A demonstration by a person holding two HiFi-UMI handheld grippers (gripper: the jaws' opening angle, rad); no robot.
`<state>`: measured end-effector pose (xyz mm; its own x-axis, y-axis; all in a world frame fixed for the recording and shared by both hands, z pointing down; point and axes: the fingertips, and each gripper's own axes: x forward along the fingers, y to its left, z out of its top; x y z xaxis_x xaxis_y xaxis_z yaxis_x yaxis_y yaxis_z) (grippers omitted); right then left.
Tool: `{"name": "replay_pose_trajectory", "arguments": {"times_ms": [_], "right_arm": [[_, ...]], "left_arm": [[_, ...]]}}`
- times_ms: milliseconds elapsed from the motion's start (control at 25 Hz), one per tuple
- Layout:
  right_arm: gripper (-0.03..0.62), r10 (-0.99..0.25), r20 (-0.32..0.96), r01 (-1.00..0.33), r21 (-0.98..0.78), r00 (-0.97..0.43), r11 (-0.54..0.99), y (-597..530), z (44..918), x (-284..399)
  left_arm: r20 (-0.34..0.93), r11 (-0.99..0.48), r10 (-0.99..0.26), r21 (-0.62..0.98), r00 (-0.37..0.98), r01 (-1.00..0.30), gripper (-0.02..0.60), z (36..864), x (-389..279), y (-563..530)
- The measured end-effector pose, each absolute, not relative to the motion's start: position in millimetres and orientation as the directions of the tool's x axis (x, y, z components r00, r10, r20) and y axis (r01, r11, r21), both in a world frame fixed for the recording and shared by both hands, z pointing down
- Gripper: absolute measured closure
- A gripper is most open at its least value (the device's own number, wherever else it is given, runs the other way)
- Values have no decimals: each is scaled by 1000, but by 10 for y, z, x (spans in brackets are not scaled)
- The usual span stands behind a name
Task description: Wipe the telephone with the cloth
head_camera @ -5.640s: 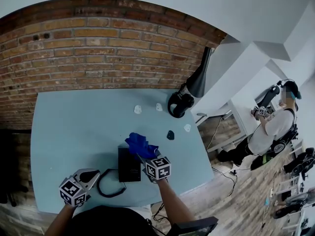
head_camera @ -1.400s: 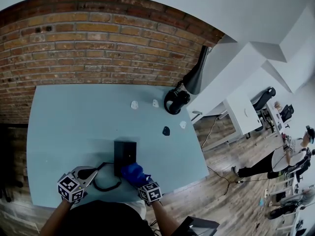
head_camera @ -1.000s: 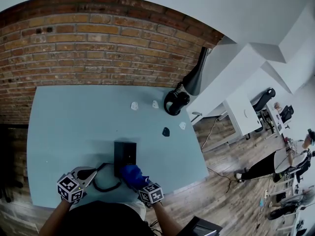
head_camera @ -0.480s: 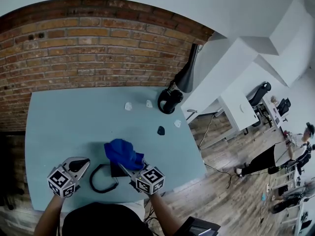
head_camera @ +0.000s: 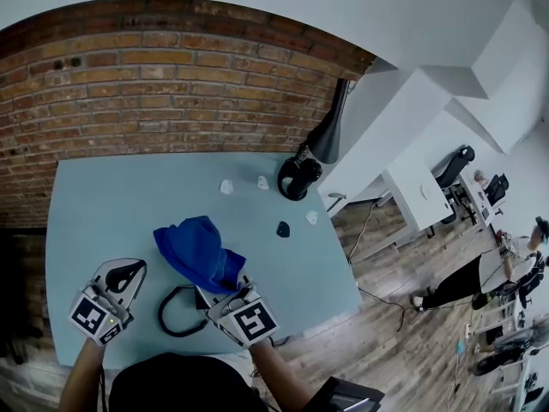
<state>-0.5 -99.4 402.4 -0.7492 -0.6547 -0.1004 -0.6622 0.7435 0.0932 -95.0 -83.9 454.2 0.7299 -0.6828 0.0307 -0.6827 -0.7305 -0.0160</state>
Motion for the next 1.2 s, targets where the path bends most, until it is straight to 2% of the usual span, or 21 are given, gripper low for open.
{"name": "replay_pose_trajectory", "arguments": {"times_ms": [520, 1200], "right_arm": [[461, -643, 36, -644, -14, -765, 765, -710, 4688, -255], [465, -632, 83, -635, -11, -770, 772, -578, 4950, -293]], "left_arm": [[58, -727, -684, 28, 727, -686, 560, 4848, -980, -550], [94, -730, -674, 66, 733, -680, 560, 5065, -950, -482]]}}
